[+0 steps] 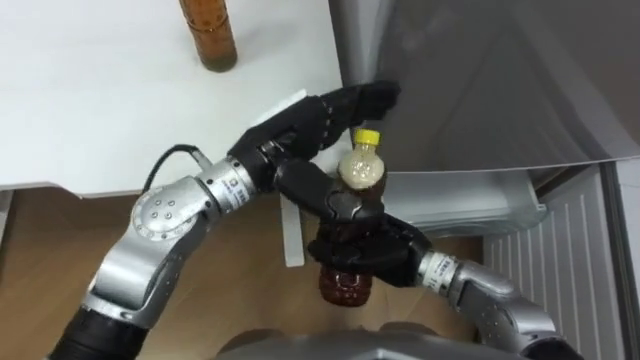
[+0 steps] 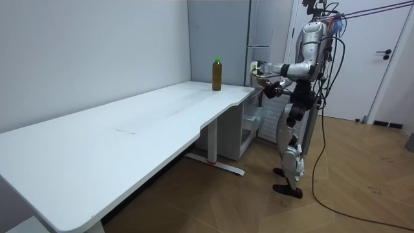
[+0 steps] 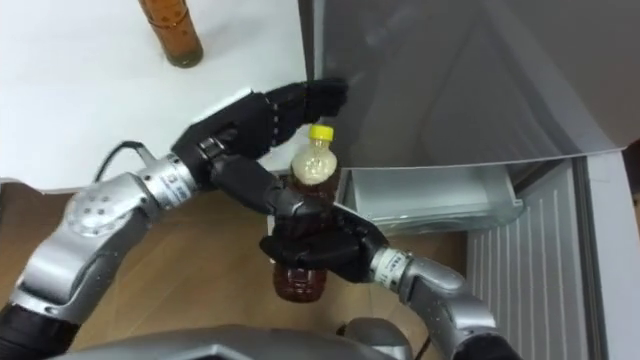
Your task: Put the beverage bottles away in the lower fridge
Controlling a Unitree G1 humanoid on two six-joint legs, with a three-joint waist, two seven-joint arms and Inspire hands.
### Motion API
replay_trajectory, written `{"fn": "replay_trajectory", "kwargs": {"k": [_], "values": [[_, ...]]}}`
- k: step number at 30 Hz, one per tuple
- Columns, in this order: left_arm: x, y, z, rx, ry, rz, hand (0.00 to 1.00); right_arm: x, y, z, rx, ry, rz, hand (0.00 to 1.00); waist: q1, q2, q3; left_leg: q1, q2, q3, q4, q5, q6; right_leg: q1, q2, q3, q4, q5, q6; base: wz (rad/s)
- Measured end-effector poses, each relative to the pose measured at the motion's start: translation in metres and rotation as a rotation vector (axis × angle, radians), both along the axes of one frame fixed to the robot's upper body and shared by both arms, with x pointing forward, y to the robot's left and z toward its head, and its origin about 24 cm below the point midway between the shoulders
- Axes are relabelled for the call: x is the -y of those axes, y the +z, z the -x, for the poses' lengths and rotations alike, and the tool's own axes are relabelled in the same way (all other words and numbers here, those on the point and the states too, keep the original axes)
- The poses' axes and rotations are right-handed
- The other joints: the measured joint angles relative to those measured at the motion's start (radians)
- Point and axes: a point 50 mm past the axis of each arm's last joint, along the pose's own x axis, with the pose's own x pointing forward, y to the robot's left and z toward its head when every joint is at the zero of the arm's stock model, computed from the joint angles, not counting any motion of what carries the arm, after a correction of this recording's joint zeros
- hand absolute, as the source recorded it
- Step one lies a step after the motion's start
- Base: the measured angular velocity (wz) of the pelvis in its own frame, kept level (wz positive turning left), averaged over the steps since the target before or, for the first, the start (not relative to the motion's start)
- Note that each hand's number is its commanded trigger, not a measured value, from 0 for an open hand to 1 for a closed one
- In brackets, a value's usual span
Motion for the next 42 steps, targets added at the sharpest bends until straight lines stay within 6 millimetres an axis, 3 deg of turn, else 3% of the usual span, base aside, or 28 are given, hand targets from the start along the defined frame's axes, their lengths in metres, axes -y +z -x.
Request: {"fn": "replay_trajectory", "kwargs": {"k": [3, 6, 13, 19, 25, 27, 32, 37, 42], "values": [[-0.002, 0.041, 0.003, 0.155, -0.002, 0.215, 0.00, 0.005, -0.004, 0.009, -0.033, -0.003, 0.015, 1.00, 0.012, 0.007, -0.0050, 0.011, 0.000, -0.002, 0.004, 0.000, 0.000, 0.012, -0.001, -0.006, -0.001, 0.000, 0.000, 0.02], [-0.009, 0.066, 0.005, 0.248, 0.008, 0.439, 0.00, 0.008, -0.007, 0.017, -0.057, -0.017, 0.019, 1.00, 0.029, 0.008, -0.0064, 0.050, 0.000, 0.003, -0.024, 0.000, 0.000, 0.037, 0.000, -0.003, -0.002, -0.002, 0.003, -0.05], [-0.035, 0.096, 0.007, 0.395, 0.057, 0.543, 0.00, 0.020, -0.012, 0.022, -0.083, -0.028, 0.097, 1.00, 0.065, 0.001, -0.0197, 0.079, 0.000, 0.007, -0.037, 0.001, 0.000, 0.059, 0.001, -0.001, -0.002, -0.004, 0.005, -0.01], [-0.055, 0.108, 0.012, 0.446, 0.099, 0.640, 0.00, 0.028, -0.011, 0.021, -0.078, -0.071, 0.118, 1.00, 0.112, 0.005, -0.0196, 0.095, 0.000, 0.009, -0.041, 0.000, 0.000, 0.077, 0.001, -0.009, -0.011, -0.004, 0.006, 0.00], [-0.092, 0.122, 0.020, 0.562, 0.312, 0.697, 0.00, 0.034, -0.017, 0.037, -0.128, -0.147, 0.149, 1.00, 0.153, 0.015, -0.0177, 0.116, 0.000, -0.003, -0.044, 0.001, -0.001, 0.104, 0.000, -0.029, -0.020, -0.006, 0.007, 0.06], [-0.108, 0.120, 0.025, 0.573, 0.447, 0.732, 0.00, 0.036, -0.020, 0.046, -0.154, -0.180, 0.150, 1.00, 0.176, 0.018, -0.0162, 0.134, -0.001, -0.003, -0.059, 0.001, -0.001, 0.121, 0.001, -0.030, -0.021, -0.010, 0.009, 0.00], [-0.140, 0.105, 0.035, 0.521, 0.788, 0.740, 0.00, 0.045, -0.022, 0.049, -0.175, -0.322, 0.167, 1.00, 0.181, 0.012, -0.0191, 0.130, -0.003, -0.018, -0.059, 0.001, -0.001, 0.121, -0.002, -0.048, -0.018, -0.013, 0.013, 0.08], [-0.166, 0.064, 0.047, 0.317, 1.135, 0.724, 0.00, 0.050, -0.026, 0.057, -0.224, -0.388, 0.217, 1.00, 0.183, 0.018, -0.0181, 0.131, -0.003, -0.022, -0.059, 0.001, -0.001, 0.121, -0.001, -0.049, -0.020, -0.013, 0.013, 0.01], [-0.191, 0.009, 0.059, 0.043, 1.481, 0.666, 0.00, 0.056, -0.032, 0.067, -0.309, -0.492, 0.266, 1.00, 0.173, 0.023, -0.0238, 0.133, -0.004, -0.025, -0.058, 0.001, -0.001, 0.122, -0.002, -0.052, -0.017, -0.014, 0.013, 0.00]]}}
